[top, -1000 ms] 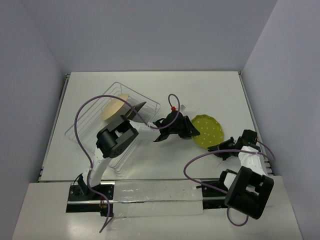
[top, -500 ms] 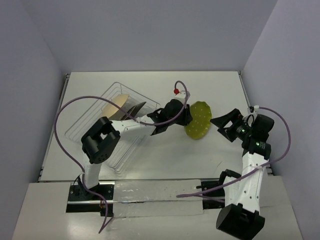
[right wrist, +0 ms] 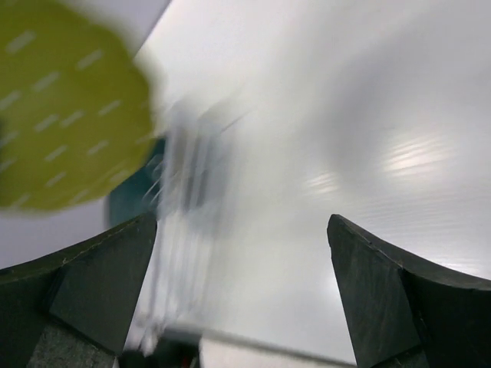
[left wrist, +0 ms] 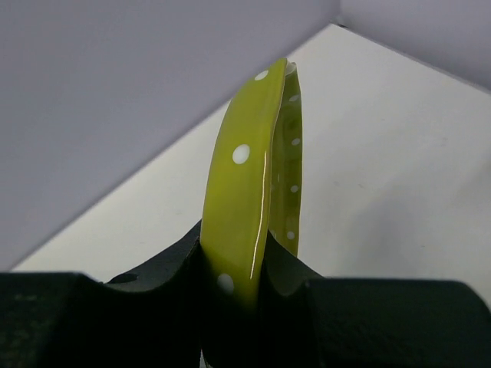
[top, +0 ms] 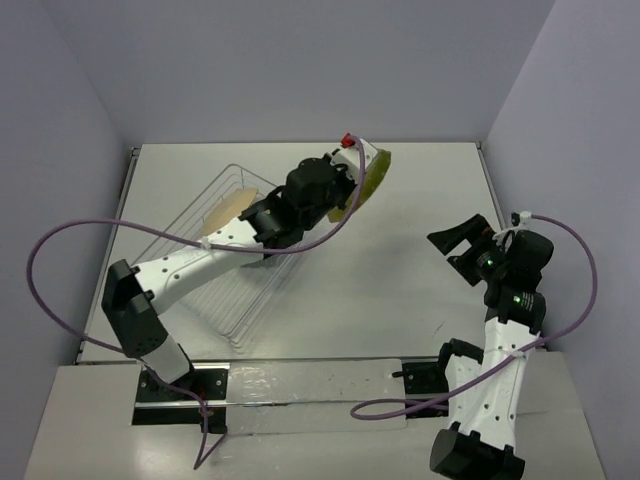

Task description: Load the plates into the dish rack

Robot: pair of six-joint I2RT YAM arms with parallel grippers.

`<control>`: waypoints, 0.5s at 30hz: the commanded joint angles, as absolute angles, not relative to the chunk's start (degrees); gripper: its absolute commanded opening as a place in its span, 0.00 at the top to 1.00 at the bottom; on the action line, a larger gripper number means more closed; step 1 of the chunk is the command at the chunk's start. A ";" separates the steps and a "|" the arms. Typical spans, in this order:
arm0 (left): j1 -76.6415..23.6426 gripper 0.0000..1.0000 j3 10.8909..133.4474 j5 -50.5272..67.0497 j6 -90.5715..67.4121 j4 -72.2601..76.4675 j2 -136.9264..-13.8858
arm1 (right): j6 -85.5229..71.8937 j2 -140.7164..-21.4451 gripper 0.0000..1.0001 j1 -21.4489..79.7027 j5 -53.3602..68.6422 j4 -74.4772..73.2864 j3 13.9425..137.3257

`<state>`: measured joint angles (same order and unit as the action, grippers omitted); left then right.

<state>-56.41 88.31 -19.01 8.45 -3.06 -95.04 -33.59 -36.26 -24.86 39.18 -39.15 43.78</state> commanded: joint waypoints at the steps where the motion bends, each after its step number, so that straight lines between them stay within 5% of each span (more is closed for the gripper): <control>1: -56.25 1.00 88.01 -26.68 20.58 0.73 -84.77 | -34.65 -35.16 0.00 -24.35 4.97 -49.39 48.58; 15: -56.25 1.00 78.31 -24.30 30.64 -3.22 -73.34 | -35.92 -36.37 0.00 -22.48 6.07 -45.16 42.41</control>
